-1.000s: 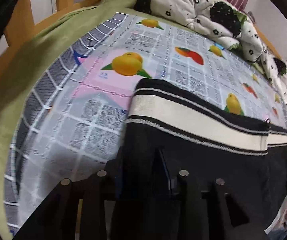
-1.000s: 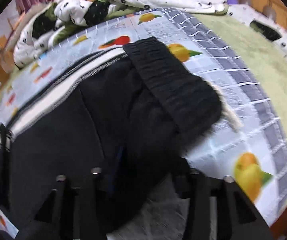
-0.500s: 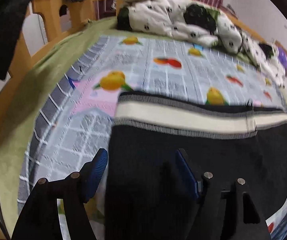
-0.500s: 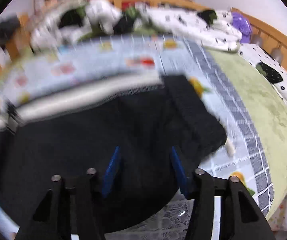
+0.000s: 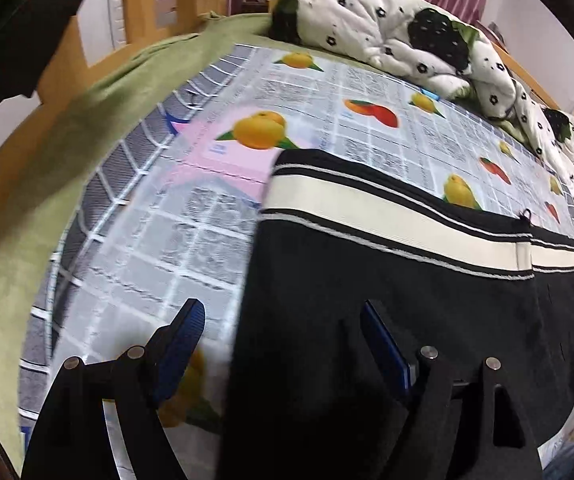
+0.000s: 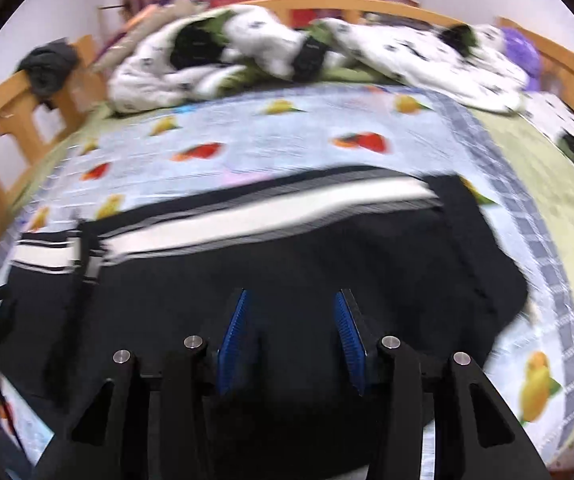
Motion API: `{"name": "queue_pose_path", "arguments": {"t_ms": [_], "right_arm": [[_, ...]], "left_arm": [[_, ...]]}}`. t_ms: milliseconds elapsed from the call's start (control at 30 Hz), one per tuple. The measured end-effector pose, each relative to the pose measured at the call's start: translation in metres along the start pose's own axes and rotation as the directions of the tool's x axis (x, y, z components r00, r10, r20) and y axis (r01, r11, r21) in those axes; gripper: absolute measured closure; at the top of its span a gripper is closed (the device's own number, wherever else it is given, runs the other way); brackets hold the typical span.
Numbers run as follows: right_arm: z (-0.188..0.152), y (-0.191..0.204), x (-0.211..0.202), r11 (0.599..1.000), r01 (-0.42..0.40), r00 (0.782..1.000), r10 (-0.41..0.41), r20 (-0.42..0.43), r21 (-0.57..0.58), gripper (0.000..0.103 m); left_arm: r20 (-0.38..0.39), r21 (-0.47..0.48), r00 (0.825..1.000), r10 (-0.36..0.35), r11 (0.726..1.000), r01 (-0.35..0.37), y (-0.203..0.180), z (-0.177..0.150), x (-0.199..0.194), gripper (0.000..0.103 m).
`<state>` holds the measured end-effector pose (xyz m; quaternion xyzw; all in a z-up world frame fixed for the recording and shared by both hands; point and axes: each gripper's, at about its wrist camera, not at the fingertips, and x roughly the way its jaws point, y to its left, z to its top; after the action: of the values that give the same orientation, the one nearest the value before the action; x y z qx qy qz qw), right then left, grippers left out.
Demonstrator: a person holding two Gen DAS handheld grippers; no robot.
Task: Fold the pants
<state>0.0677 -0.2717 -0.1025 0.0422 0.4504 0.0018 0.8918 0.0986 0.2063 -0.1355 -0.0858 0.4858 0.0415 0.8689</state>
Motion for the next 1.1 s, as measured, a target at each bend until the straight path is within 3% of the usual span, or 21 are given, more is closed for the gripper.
{"name": "queue_pose_path", "arguments": {"t_ms": [100,267,300,400,467,533,567,633,700,767,900,967,1033,1067,1100], "right_arm": [[-0.001,0.031,0.012,0.998,-0.06,0.998,0.06,-0.013,-0.029,0.055],[-0.021,0.054,0.054,0.998,-0.026,0.992,0.019,-0.126,-0.055,0.055],[-0.024,0.056,0.063,0.999,-0.009,0.989,0.001,-0.149,-0.053,0.055],[-0.025,0.062,0.063,0.997,0.03,0.993,-0.038,-0.113,-0.07,0.055],[-0.025,0.064,0.063,0.998,0.035,0.993,-0.042,-0.113,-0.06,0.055],[-0.026,0.063,0.063,0.998,0.04,0.992,-0.044,-0.121,-0.039,0.055],[-0.025,0.063,0.063,0.999,0.04,0.991,-0.043,-0.126,-0.025,0.055],[-0.023,0.063,0.063,0.999,0.033,0.99,-0.034,-0.134,-0.011,0.055],[-0.024,0.064,0.062,1.0,0.023,0.99,-0.024,-0.138,-0.009,0.055],[-0.026,0.068,0.06,1.0,0.014,0.99,-0.017,-0.142,-0.018,0.055],[-0.032,0.075,0.056,0.999,0.013,0.99,-0.019,-0.142,-0.043,0.055],[-0.036,0.075,0.052,0.998,0.006,0.99,-0.014,-0.144,-0.059,0.055],[-0.039,0.071,0.047,0.998,0.0,0.99,-0.01,-0.14,-0.07,0.055],[-0.041,0.069,0.045,0.997,-0.001,0.99,-0.009,-0.139,-0.071,0.055],[-0.042,0.066,0.042,0.998,-0.002,0.991,-0.008,-0.136,-0.069,0.055]], "left_arm": [[-0.009,-0.025,1.0,-0.022,0.999,0.022,0.015,-0.006,-0.002,0.025],[-0.042,-0.044,0.979,-0.199,0.979,0.198,0.04,-0.032,-0.002,0.025],[-0.053,-0.068,0.969,-0.242,0.969,0.238,0.049,-0.041,-0.002,0.026],[-0.011,-0.129,0.936,-0.352,0.929,0.348,0.069,-0.065,-0.012,0.026],[-0.003,-0.159,0.897,-0.441,0.886,0.435,0.077,-0.079,-0.017,0.026],[0.008,-0.183,0.871,-0.491,0.856,0.484,0.079,-0.09,-0.018,0.026],[0.015,-0.178,0.87,-0.493,0.855,0.488,0.076,-0.093,-0.018,0.026],[0.04,-0.152,0.884,-0.466,0.872,0.466,0.066,-0.099,-0.021,0.026],[0.06,-0.171,0.874,-0.482,0.858,0.485,0.06,-0.099,-0.018,0.026],[0.083,-0.203,0.853,-0.515,0.829,0.52,0.054,-0.097,-0.013,0.026],[0.097,-0.238,0.863,-0.495,0.831,0.503,0.045,-0.1,-0.015,0.027],[0.1,-0.265,0.87,-0.483,0.83,0.491,0.046,-0.103,-0.016,0.034],[0.103,-0.301,0.894,-0.437,0.843,0.447,0.049,-0.107,-0.016,0.055],[0.095,-0.319,0.905,-0.414,0.849,0.421,0.052,-0.108,-0.015,0.06],[0.089,-0.333,0.908,-0.41,0.846,0.416,0.056,-0.108,-0.014,0.07]]}}
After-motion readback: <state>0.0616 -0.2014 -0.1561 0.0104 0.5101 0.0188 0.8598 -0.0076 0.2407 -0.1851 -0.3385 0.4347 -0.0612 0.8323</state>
